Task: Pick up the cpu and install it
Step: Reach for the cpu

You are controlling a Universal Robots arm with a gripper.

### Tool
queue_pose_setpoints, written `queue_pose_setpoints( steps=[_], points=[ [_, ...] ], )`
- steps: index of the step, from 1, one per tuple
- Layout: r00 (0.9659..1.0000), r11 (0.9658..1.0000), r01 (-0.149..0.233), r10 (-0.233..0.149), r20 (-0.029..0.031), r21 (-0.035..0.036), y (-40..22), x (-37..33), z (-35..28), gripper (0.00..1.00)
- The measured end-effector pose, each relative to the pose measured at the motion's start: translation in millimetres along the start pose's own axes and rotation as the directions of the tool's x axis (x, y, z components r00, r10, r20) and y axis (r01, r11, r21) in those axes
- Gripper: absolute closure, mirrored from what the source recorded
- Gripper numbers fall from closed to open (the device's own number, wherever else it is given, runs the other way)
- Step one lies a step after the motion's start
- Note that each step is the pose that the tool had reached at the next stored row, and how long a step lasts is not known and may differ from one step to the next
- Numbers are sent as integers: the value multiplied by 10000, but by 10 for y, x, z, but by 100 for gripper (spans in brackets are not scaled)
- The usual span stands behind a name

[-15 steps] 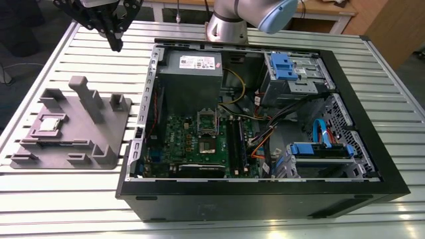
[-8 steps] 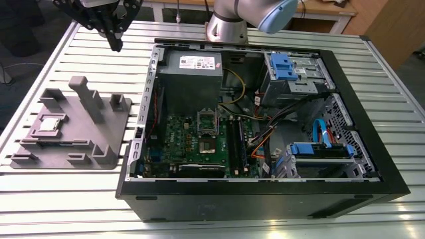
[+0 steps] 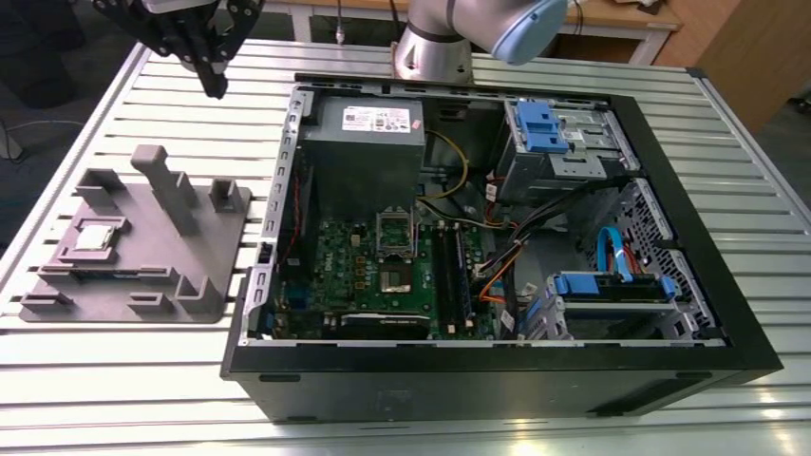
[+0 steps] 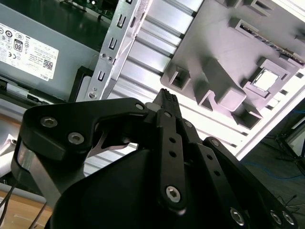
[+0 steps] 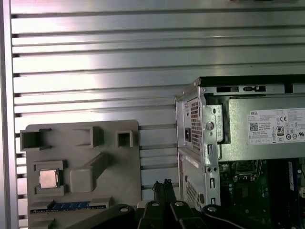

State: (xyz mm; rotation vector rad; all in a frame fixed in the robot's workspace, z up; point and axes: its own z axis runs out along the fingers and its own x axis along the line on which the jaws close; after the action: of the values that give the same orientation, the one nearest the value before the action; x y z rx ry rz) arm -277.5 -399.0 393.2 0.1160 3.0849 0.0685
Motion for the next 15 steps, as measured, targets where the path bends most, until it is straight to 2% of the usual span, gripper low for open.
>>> queue_pose_setpoints(
  steps=[6, 15],
  points=[
    [10000, 10000, -1, 1, 9, -1, -7, 92, -4, 89],
    [10000, 10000, 0, 0, 12, -2, -14, 187, -9, 89]
  ],
)
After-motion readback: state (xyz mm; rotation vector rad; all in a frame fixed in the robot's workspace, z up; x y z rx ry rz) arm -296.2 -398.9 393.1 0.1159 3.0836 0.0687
